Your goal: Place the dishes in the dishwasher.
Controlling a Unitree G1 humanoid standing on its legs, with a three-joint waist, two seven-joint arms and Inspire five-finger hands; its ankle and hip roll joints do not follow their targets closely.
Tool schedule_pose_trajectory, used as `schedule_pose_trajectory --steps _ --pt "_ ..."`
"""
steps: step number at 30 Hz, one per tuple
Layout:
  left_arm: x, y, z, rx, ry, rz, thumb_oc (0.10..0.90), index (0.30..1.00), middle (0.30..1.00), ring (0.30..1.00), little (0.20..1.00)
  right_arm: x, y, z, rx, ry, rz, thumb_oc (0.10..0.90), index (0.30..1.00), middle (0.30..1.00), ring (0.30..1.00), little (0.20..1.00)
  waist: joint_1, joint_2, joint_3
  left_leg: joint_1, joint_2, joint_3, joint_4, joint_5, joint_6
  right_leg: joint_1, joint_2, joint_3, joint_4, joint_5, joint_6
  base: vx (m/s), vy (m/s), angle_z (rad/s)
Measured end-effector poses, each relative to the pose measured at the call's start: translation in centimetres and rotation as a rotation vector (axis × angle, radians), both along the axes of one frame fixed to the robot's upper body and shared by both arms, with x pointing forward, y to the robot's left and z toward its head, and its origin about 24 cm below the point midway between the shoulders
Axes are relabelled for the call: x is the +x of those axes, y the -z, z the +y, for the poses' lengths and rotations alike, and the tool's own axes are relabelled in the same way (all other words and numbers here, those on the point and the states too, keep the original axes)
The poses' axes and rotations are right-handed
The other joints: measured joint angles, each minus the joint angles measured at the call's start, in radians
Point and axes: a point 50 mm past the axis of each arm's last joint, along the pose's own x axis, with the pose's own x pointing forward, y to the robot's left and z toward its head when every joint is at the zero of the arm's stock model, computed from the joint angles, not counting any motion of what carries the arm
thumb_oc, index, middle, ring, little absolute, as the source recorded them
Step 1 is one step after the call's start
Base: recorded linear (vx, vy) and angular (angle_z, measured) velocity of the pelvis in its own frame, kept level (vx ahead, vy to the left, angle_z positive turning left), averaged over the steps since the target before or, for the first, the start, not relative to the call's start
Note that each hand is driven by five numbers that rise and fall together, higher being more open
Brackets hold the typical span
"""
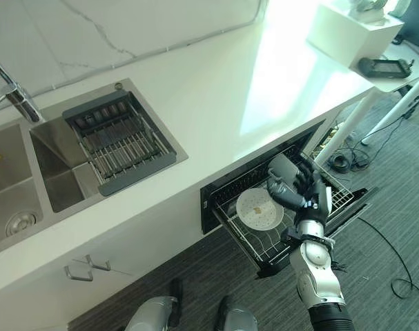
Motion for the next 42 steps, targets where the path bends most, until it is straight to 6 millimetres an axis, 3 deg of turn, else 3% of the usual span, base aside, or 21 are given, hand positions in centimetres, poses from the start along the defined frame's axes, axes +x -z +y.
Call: schedule_pose_trajectory --steps 3,7,11,13,17,19,22,25,26,27,32,33,35,42 --pt "-0.9 0.1 0.2 0.007 0.008 0.030 0.800 0.900 0.900 0.900 0.900 -1.3 -0.9 -2.1 0.012 0.215 -0.119 0.800 0.900 0.900 0.900 0.900 -0.008 -0.009 -0.038 0.017 -0.002 0.016 0.000 -0.012 0.002 0.006 0.000 0.019 -0.006 -0.001 0.003 0.07 0.021 -0.15" --pt "-1.8 0.1 0.5 0.010 -0.009 0.061 0.800 0.900 0.900 0.900 0.900 -4.2 0.2 -6.7 0.003 0.583 -0.126 0.800 0.900 0.900 0.900 0.900 -0.017 -0.022 -0.086 0.029 -0.004 0.035 0.000 -0.024 0.006 0.010 0.000 0.042 -0.008 -0.003 0.011 0.05 0.010 -0.13" --pt "-2.5 0.1 1.0 0.016 -0.008 0.089 0.800 0.900 0.900 0.900 0.900 -7.4 3.1 -11.1 0.023 0.926 0.019 0.800 0.900 0.900 0.900 0.900 -0.045 -0.032 -0.096 0.045 -0.003 0.040 0.000 -0.029 0.006 0.023 0.000 0.045 -0.009 -0.004 0.013 0.04 -0.022 -0.03" --pt "-2.6 0.1 1.0 0.018 0.010 0.104 0.800 0.900 0.900 0.900 0.900 -12.5 7.4 -14.3 0.035 1.170 0.243 0.800 0.900 0.900 0.900 0.900 -0.049 -0.031 -0.107 0.044 -0.002 0.039 -0.002 -0.031 0.004 0.022 0.002 0.045 -0.009 -0.006 0.014 0.04 -0.046 -0.02" --pt "-2.8 0.2 0.9 0.015 0.024 0.118 0.800 0.900 0.900 0.900 0.900 -16.3 10.9 -14.7 0.076 1.289 0.453 0.800 0.900 0.900 0.900 0.900 -0.063 -0.027 -0.107 0.044 0.007 0.046 -0.001 -0.031 0.002 0.023 0.011 0.055 -0.006 -0.006 0.012 0.02 -0.051 -0.10" --pt "-2.7 0.2 0.8 0.013 0.042 0.119 0.800 0.900 0.900 0.900 0.900 -16.9 11.9 -14.4 0.062 1.281 0.533 0.800 0.900 0.900 0.900 0.900 -0.059 -0.019 -0.104 0.041 0.009 0.044 -0.003 -0.030 0.000 0.021 0.015 0.056 -0.004 -0.006 0.010 0.01 -0.051 -0.05" --pt "-2.2 0.2 0.5 0.006 0.045 0.102 0.800 0.900 0.900 0.900 0.900 -16.3 12.4 -13.8 0.015 1.217 0.574 0.800 0.900 0.900 0.900 0.900 -0.052 -0.010 -0.097 0.036 0.008 0.036 -0.039 -0.024 -0.009 0.006 0.019 0.050 -0.018 -0.004 0.006 0.00 -0.052 0.07" --pt "-0.4 0.0 0.1 0.012 0.061 0.040 0.800 0.900 0.900 0.900 0.900 -14.8 12.6 -13.0 -0.070 1.095 0.610 0.800 0.900 0.900 0.900 0.900 -0.031 0.010 -0.043 0.006 0.005 -0.007 -0.045 -0.019 -0.012 -0.009 0.022 0.011 -0.033 0.004 -0.003 -0.04 -0.042 0.29" --pt "-0.3 0.1 0.1 0.014 0.061 0.041 0.800 0.900 0.900 0.900 0.900 -13.7 12.5 -12.7 -0.089 1.042 0.609 0.800 0.900 0.900 0.900 0.900 -0.029 0.011 -0.032 -0.009 0.003 -0.012 -0.022 -0.024 -0.011 -0.018 0.017 0.002 -0.037 0.020 -0.017 -0.07 -0.034 0.34" --pt "-0.2 0.1 -0.3 0.010 0.057 0.039 0.800 0.900 0.900 0.900 0.900 -11.6 11.9 -12.3 -0.133 0.975 0.582 0.800 0.900 0.900 0.900 0.900 -0.027 0.042 0.008 -0.028 0.011 -0.035 0.020 -0.023 -0.013 -0.013 0.027 -0.019 -0.023 0.017 -0.013 -0.06 -0.018 0.20" --pt "2.9 -0.4 -0.1 0.043 0.035 -0.085 0.800 0.900 0.900 0.900 0.900 -6.9 11.1 -9.8 -0.338 0.719 0.569 0.800 0.900 0.900 0.900 0.900 0.026 0.069 0.122 -0.054 0.002 -0.065 -0.003 0.002 -0.013 -0.035 0.016 -0.043 -0.009 0.012 -0.018 -0.04 -0.017 0.25" --pt "3.3 -0.6 -0.1 0.056 0.034 -0.106 0.800 0.900 0.900 0.900 0.900 -5.8 11.0 -9.2 -0.381 0.672 0.570 0.800 0.900 0.900 0.900 0.900 0.052 0.068 0.152 -0.052 -0.010 -0.074 -0.016 0.007 -0.011 -0.045 0.002 -0.049 0.017 -0.001 -0.020 -0.04 -0.033 0.38" --pt "3.1 -0.6 0.1 0.078 0.025 -0.101 0.800 0.900 0.900 0.900 0.900 -5.9 11.2 -9.1 -0.396 0.656 0.587 0.800 0.900 0.900 0.900 0.900 0.052 0.054 0.172 -0.062 -0.021 -0.087 -0.015 0.014 -0.015 -0.062 -0.014 -0.059 0.050 -0.019 -0.022 -0.04 -0.027 0.26" --pt "4.7 -0.9 -0.1 0.097 0.033 -0.179 0.800 0.900 0.900 0.900 0.900 -3.4 10.1 -7.7 -0.445 0.605 0.516 0.800 0.900 0.900 0.900 0.900 0.059 0.059 0.236 -0.114 -0.036 -0.118 0.003 0.033 -0.026 -0.121 -0.038 -0.075 0.143 -0.061 -0.037 -0.03 -0.021 0.17"
